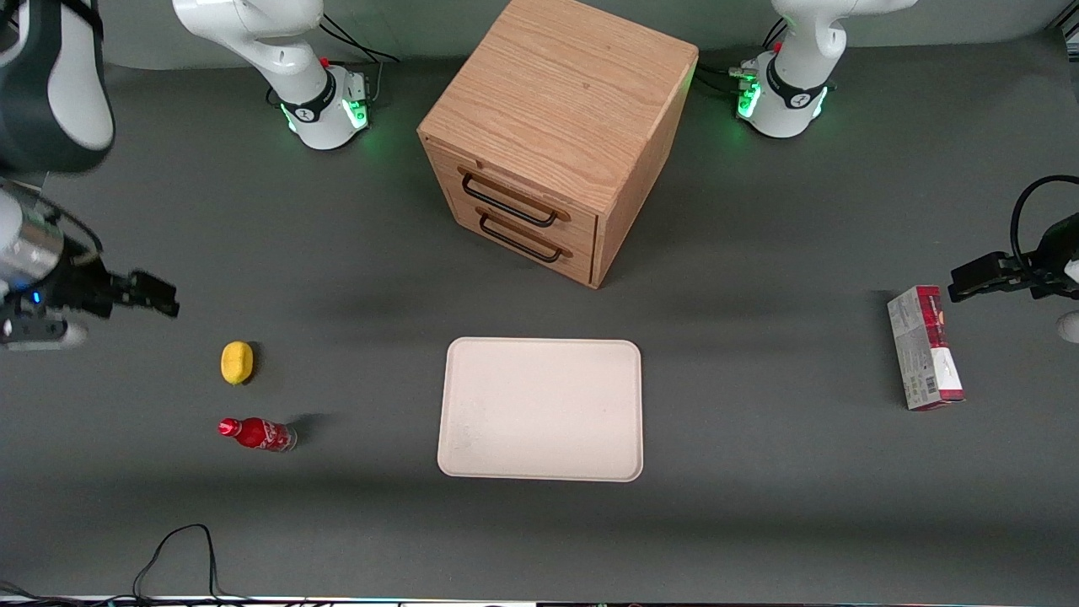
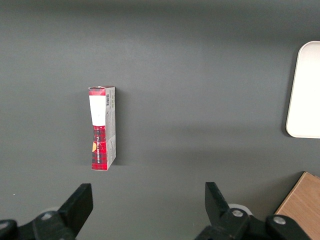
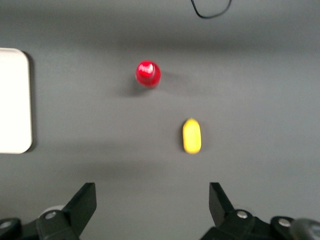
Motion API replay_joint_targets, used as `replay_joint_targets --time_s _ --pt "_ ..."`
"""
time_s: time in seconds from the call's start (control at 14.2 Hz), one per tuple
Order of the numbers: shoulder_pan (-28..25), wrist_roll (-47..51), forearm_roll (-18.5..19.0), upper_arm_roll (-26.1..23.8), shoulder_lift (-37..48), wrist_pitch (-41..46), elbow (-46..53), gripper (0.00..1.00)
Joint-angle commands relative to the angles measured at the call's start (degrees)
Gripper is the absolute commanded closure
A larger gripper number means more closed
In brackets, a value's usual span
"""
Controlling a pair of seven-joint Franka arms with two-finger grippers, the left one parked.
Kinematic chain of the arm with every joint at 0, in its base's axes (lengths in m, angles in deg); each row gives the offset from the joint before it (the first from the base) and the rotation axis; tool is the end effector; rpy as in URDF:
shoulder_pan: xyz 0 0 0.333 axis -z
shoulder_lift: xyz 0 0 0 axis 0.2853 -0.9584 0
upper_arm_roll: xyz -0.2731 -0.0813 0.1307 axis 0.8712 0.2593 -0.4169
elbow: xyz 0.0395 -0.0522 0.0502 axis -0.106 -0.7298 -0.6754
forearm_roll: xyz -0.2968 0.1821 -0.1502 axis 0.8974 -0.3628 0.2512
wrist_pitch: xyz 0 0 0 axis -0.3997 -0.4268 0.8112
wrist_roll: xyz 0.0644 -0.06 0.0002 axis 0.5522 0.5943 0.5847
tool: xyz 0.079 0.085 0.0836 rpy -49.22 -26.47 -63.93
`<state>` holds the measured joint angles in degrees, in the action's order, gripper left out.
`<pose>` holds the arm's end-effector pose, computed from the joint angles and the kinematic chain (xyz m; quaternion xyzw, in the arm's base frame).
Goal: Place coke bottle on tray
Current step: 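Move the right gripper down over the red Coca-Cola bottle and close it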
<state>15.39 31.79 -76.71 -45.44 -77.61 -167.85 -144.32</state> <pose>0.6163 -0.0171 0.4827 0.9997 0.0049 0.0073 0.0229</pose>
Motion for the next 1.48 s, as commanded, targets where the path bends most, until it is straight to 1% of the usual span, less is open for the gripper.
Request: replay_joint_targets --time_s 0.0,0.07,0.21,0.28,0.42,0.63,0.77,0.85,0.92,0.99,1.06,1.13,1.2,1.41 --pt "0.7 -3.2 -0.3 -0.2 -12.4 -3.9 10.3 0.00" --pt "0.7 -3.2 -0.8 -0.2 -14.4 -7.3 10.3 0.00" --pt "0.7 -4.2 -5.3 -0.2 -17.8 -12.4 10.1 0.00" --pt "0.7 -5.2 -6.7 -0.2 -19.0 -13.7 10.0 0.00" --pt "0.7 -5.4 -6.8 -0.3 -20.5 -15.7 9.4 0.00" --pt "0.6 -5.4 -6.9 -0.4 -21.4 -22.2 5.1 0.00" --pt "0.6 -5.5 -6.8 -0.4 -21.9 -23.5 3.6 0.00" --pt "0.6 -5.5 -6.8 -0.4 -22.0 -23.5 3.2 0.02" --pt "0.6 -5.4 -6.8 -0.4 -22.0 -23.5 3.0 0.14" --pt "0.5 -5.4 -6.8 -0.4 -22.0 -23.5 3.0 0.30" --pt "0.5 -5.4 -6.8 -0.4 -22.1 -23.5 3.1 0.54" --pt "0.6 -5.4 -6.8 -0.4 -22.1 -23.5 3.1 0.75" --pt "0.6 -5.0 -6.9 -0.4 -22.1 -23.5 3.2 1.00" --pt "0.6 -4.5 -7.0 -0.4 -21.9 -23.4 3.6 1.00"
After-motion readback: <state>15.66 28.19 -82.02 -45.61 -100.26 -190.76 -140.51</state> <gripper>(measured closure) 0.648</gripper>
